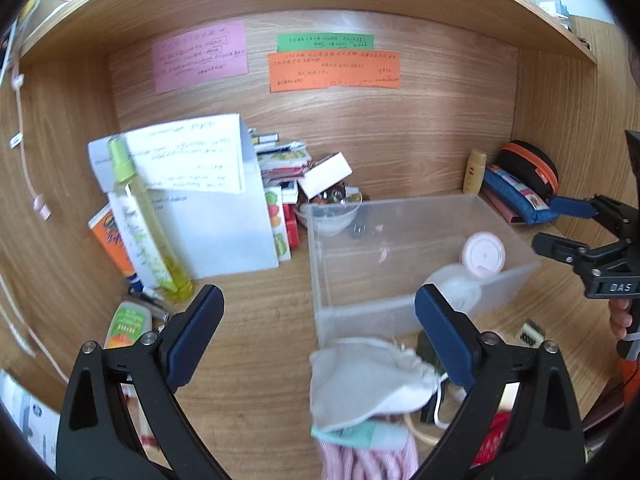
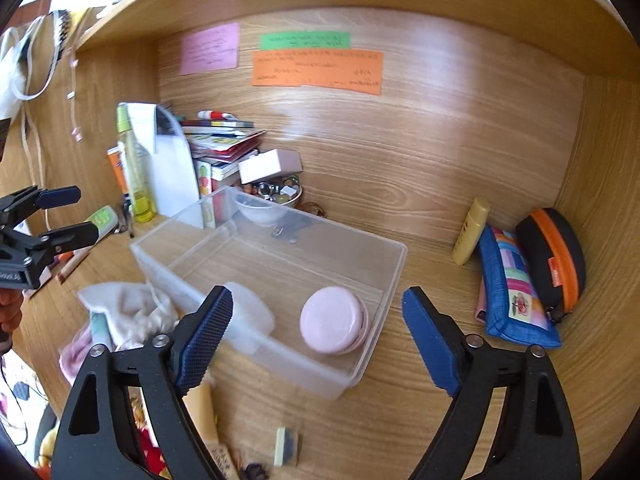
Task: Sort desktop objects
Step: 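Grasp the white drawstring bag with the left tool while the right approaches the green tile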
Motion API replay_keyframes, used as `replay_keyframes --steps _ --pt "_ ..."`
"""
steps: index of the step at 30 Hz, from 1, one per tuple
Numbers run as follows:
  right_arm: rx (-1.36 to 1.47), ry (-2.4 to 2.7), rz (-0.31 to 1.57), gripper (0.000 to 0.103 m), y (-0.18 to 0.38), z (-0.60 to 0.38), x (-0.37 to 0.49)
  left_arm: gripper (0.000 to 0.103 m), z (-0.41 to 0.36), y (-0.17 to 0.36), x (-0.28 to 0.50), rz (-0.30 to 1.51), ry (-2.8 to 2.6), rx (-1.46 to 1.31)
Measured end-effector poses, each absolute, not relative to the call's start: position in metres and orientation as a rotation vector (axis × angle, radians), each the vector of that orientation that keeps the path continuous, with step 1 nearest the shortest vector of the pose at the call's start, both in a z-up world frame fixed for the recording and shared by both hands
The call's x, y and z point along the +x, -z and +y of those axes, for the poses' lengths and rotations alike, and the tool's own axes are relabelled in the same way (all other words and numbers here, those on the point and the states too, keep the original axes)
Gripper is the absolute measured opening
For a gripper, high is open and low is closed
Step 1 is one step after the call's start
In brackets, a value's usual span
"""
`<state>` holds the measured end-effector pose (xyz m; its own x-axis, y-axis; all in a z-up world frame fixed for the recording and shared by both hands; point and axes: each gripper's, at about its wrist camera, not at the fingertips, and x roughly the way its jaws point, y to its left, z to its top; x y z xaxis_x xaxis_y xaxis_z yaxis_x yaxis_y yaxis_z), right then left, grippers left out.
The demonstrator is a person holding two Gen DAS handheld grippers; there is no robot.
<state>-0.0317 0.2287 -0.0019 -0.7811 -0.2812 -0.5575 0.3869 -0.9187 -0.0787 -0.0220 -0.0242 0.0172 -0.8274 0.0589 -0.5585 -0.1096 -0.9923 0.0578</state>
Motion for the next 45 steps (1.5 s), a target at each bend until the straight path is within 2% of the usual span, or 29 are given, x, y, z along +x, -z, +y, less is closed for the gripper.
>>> replay_keyframes --steps 6,11,17,30,32,40,45 --pt "0.765 2.663 0.359 0.089 0.014 0.223 -0.002 0.098 -0.031 -0.001 -0.003 0.132 -2.875 -0.932" --pt "0.827 2.653 0.362 0.089 0.032 0.229 0.008 0.098 -0.031 0.018 -0.001 0.114 -2.833 -1.006" --pt "0.911 2.644 0.369 0.089 0.051 0.242 0.009 0.098 -0.021 0.040 -0.012 0.046 -2.707 -1.111" --pt "1.012 2.550 0.405 0.087 0.083 0.247 0.007 0.101 -0.004 0.060 -0.041 0.059 -2.603 -1.216" --pt "1.020 2.539 0.408 0.085 0.086 0.247 0.005 0.101 -0.002 0.062 -0.044 0.060 -2.589 -1.230" --pt "1.082 2.455 0.422 0.054 0.095 0.241 -0.001 0.103 0.013 0.068 -0.056 0.099 -2.547 -1.259" --pt "1.091 2.437 0.439 0.051 0.100 0.238 -0.003 0.103 0.012 0.068 -0.065 0.065 -2.519 -1.293"
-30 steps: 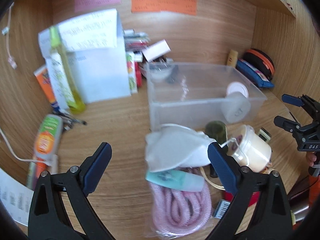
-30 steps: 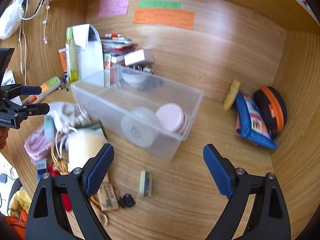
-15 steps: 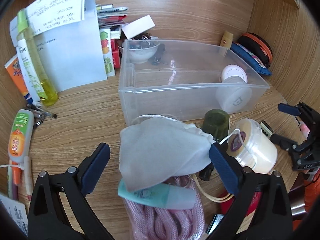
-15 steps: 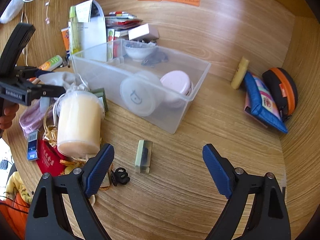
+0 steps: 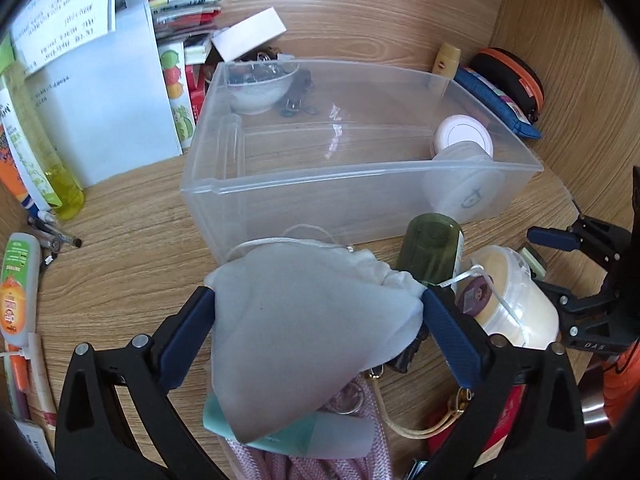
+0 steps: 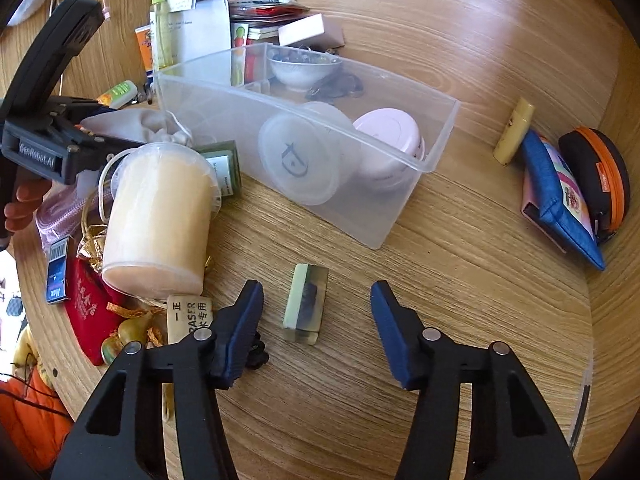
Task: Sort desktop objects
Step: 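Grasp the white drawstring bag with the left tool while the right approaches the green tile, then close the right tool on the small green tile and lift it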
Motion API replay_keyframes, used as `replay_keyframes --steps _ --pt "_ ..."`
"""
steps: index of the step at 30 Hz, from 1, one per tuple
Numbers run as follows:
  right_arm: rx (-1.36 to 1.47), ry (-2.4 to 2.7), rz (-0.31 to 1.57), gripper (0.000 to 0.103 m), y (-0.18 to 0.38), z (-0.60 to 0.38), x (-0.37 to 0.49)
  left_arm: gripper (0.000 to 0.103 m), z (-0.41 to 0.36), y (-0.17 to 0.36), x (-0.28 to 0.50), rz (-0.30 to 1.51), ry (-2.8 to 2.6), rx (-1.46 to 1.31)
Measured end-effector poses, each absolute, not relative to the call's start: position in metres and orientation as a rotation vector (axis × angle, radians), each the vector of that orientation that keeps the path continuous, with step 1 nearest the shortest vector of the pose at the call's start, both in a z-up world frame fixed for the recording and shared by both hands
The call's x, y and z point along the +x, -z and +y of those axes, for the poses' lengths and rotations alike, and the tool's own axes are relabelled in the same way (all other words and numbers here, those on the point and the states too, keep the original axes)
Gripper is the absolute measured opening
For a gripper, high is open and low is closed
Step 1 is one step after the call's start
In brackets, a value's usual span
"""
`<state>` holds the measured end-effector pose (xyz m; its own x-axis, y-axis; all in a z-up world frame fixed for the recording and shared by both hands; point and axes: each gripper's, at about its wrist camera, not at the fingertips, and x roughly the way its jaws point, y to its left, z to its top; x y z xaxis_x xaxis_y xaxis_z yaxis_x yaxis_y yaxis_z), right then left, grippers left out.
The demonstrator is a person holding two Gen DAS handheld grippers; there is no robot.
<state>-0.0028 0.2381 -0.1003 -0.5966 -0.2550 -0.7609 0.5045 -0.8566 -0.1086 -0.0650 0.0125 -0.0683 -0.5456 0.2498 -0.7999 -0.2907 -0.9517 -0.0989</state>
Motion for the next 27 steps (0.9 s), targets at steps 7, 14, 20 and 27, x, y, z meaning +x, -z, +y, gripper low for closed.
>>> replay_keyframes --steps 7,14,20,27 --pt "1.108 2.400 0.418 0.028 0.102 0.237 -0.005 0.103 -0.005 0.077 -0.070 -0.032 -2.486 -1.343" --pt "1.116 2.386 0.394 0.015 0.103 0.237 -0.007 0.084 -0.006 0.079 -0.071 -0.080 -2.465 -1.348" --pt "1.107 2.404 0.345 0.015 0.099 0.244 -0.006 0.066 -0.007 0.076 -0.065 -0.048 -2.498 -1.301" --pt "1.054 2.444 0.303 0.015 0.085 0.251 -0.004 0.054 -0.013 0.069 -0.054 -0.053 -2.518 -1.248"
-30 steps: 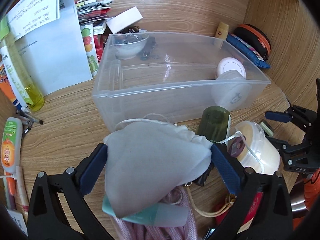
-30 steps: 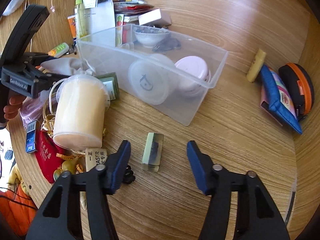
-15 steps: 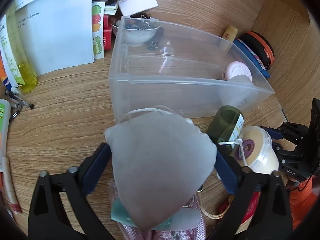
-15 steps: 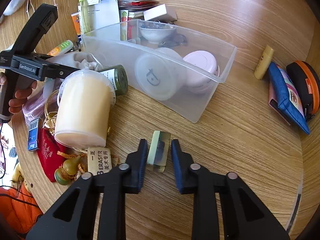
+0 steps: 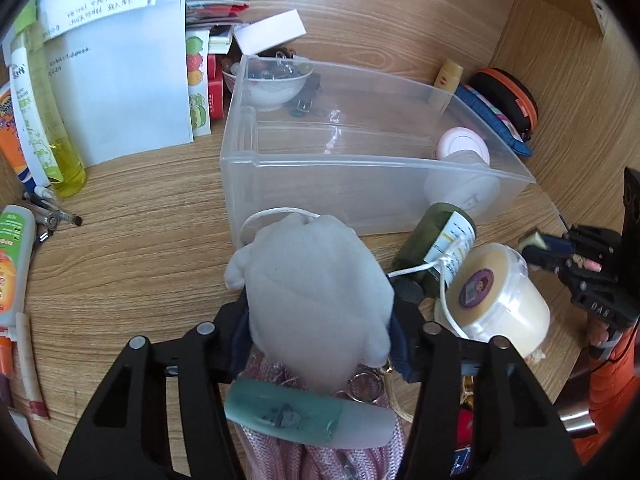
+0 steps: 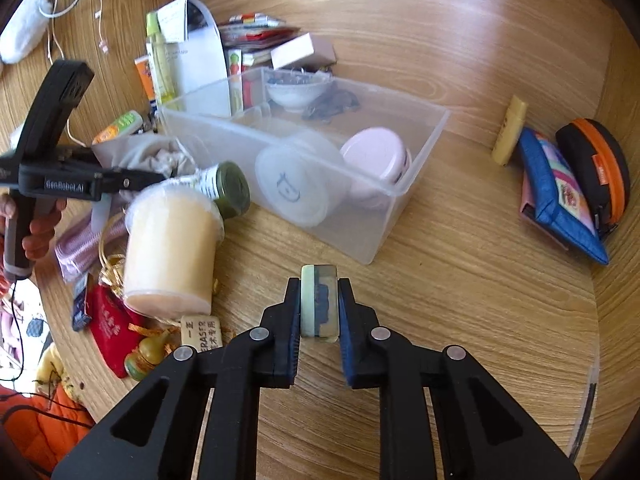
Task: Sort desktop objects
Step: 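Close the right tool on the small green tile and lift it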
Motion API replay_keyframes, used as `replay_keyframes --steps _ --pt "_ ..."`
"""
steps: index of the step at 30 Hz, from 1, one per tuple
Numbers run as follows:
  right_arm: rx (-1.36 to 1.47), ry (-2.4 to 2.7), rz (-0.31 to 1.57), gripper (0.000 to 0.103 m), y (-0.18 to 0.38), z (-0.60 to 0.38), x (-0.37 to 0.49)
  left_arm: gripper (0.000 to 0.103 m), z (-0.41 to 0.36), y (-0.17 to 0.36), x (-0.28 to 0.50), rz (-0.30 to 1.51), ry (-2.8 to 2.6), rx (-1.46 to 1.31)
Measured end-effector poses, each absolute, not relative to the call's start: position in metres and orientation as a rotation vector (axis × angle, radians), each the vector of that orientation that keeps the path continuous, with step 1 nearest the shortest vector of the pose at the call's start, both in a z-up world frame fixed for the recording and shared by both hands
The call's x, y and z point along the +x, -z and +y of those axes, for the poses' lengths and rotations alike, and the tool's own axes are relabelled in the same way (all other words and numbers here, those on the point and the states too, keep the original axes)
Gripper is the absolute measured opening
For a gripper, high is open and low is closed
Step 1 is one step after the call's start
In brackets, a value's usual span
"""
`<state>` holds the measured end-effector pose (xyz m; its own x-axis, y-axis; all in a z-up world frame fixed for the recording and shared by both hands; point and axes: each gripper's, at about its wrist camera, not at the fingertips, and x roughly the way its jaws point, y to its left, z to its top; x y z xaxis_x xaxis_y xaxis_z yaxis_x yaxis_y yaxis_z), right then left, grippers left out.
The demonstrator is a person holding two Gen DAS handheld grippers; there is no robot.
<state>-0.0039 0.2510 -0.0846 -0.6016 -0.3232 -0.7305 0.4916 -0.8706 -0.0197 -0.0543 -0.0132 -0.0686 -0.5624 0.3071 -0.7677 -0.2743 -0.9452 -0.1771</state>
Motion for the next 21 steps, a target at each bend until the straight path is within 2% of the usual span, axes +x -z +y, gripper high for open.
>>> replay_keyframes --steps 21 --pt "0.926 2.498 0.253 0.015 0.045 0.247 -0.003 0.053 -0.043 0.022 -0.010 -0.104 -2.667 -1.020"
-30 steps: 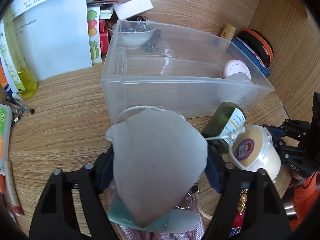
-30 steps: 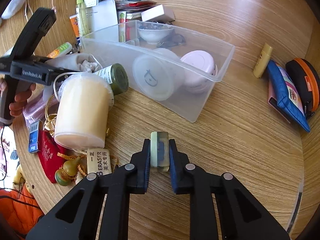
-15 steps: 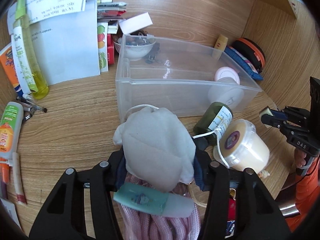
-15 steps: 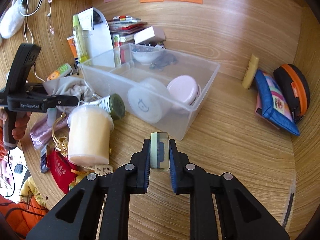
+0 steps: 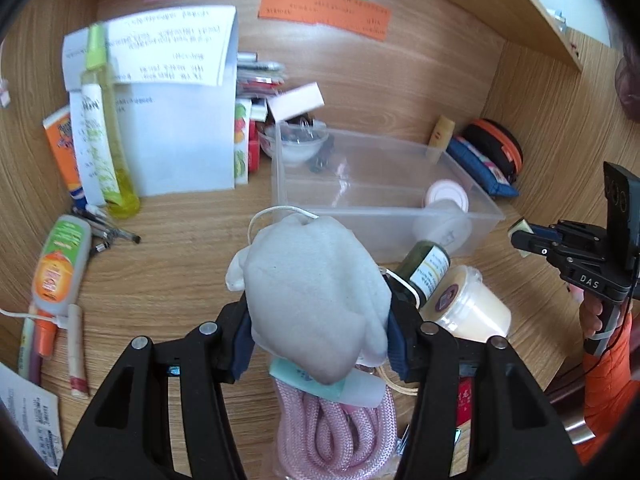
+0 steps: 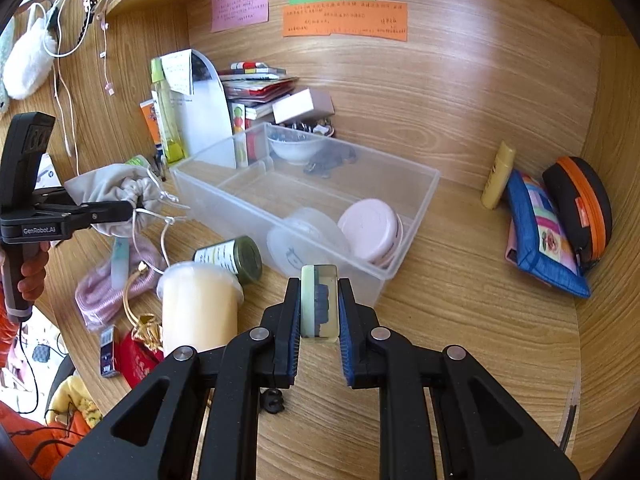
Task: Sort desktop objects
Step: 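Close the right tool on the small green tile and lift it, then carry the white bag and green tile into the clear bin and release both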
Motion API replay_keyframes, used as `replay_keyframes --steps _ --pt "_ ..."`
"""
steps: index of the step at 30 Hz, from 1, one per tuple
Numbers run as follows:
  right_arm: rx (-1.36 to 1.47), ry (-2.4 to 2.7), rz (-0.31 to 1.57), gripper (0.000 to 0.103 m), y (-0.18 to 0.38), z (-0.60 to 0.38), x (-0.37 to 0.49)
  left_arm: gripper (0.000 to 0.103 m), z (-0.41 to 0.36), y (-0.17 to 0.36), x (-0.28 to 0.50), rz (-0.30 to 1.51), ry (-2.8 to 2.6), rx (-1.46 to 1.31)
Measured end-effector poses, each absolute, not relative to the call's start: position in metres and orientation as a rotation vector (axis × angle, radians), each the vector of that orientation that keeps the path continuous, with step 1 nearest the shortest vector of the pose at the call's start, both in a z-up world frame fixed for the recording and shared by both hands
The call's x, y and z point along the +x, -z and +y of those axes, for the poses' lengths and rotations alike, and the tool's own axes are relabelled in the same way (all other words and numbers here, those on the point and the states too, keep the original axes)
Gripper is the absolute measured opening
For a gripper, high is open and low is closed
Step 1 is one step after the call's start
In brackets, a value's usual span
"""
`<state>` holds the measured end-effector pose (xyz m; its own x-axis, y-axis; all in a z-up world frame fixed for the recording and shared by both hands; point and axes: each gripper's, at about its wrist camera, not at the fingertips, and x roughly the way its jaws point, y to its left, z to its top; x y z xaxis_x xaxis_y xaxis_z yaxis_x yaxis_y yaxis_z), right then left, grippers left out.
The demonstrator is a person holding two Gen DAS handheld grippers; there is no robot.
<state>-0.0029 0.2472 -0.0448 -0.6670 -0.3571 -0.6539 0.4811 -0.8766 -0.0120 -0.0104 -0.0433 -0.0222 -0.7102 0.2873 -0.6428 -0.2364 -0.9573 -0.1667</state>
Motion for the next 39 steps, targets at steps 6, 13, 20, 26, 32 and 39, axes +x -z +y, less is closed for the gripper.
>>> replay_keyframes --steps 6,13,20,26,32,39 --pt "0.907 2.513 0.231 0.015 0.039 0.247 -0.010 0.054 -0.044 0.005 -0.006 -0.062 -2.728 -0.936" --pt "0.859 2.535 0.195 0.015 0.024 0.249 -0.024 0.054 -0.040 -0.008 -0.020 -0.086 -2.745 -0.890" --pt "0.858 2.524 0.197 0.015 0.021 0.249 -0.034 0.054 -0.037 -0.017 -0.031 -0.113 -2.754 -0.857" --pt "0.981 2.526 0.290 0.019 0.054 0.263 -0.020 0.054 -0.032 -0.019 -0.033 -0.099 -2.756 -0.840" --pt "1.096 2.514 0.350 0.031 0.086 0.271 -0.016 0.054 -0.026 -0.027 -0.050 -0.130 -2.752 -0.831" --pt "1.161 2.450 0.381 0.031 0.104 0.264 -0.028 0.054 -0.012 -0.032 -0.068 -0.101 -2.760 -0.820"
